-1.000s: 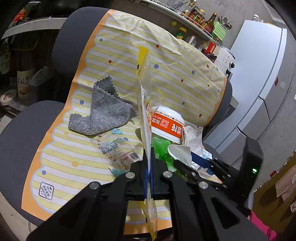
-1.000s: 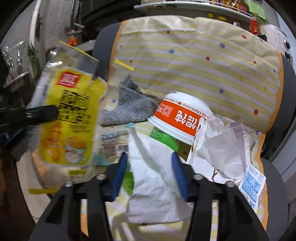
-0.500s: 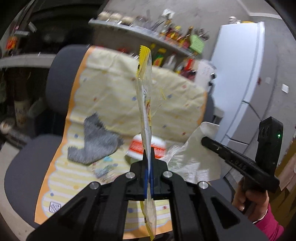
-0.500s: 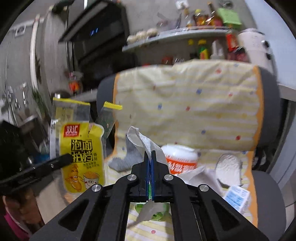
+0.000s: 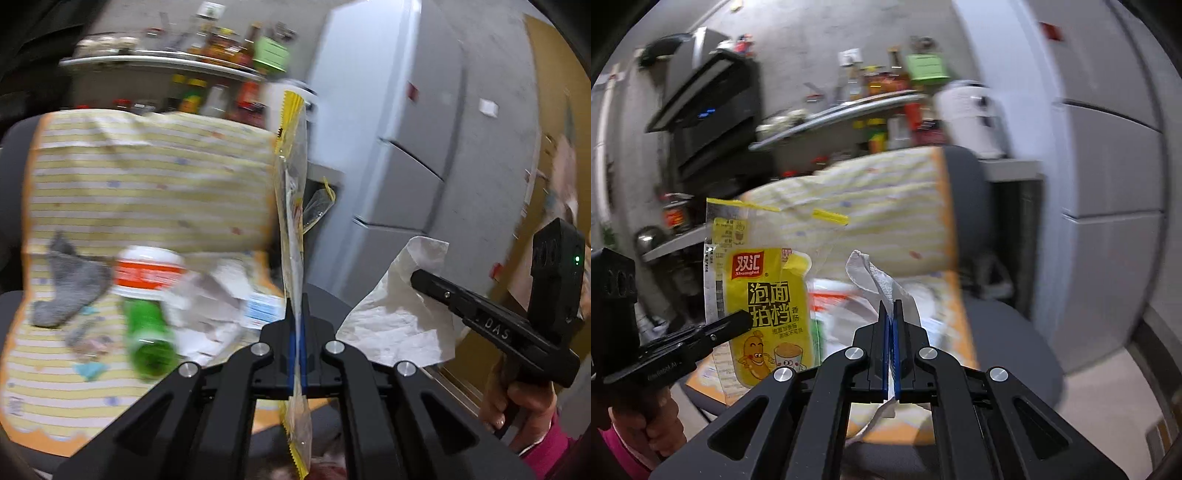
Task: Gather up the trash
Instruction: 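Carry the yellow wrapper in the left tool while the right tool grasps a white tissue, then move both tools over the bin and open them to drop wrapper and tissue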
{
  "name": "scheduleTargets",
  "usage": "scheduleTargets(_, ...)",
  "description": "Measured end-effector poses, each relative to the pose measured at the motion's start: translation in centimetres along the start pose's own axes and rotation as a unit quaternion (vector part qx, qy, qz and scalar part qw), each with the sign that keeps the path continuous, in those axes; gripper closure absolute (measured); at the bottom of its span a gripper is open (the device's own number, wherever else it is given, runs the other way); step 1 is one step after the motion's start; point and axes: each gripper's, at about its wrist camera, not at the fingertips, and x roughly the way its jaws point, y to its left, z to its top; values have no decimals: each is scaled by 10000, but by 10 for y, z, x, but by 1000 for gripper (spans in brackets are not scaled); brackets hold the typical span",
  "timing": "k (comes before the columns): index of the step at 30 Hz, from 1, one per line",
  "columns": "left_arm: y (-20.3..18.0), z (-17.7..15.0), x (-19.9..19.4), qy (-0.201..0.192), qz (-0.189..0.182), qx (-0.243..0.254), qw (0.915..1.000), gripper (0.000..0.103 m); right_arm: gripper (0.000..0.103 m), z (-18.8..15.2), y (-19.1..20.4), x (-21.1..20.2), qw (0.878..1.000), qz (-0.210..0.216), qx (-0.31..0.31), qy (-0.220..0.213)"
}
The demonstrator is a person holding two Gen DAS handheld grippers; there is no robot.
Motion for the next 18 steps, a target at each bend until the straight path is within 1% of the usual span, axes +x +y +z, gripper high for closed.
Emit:
scheduleTargets(3,-29,-14,24,157,-347,171,9991,103,101,-23,-32,-21,9984,-514,224,104)
scheduleTargets(6,-56,-30,47,369,-719,294,9963,103,101,-43,-57,-38,9948,-928,358,215)
scheduleTargets(10,-87,-52,71,597,-1067,559,9909,103,101,-73,-93,-63,9850,-1561,602,423)
scheduleTargets(14,-107,-65,83,796,-1357,673,9852,103,100,-100,-122,-82,9745,-1943,920,648)
scheduleTargets(18,-114,-71,88,956,-1420,694,9828,103,96,-125,-145,-87,9655,-2115,1269,831)
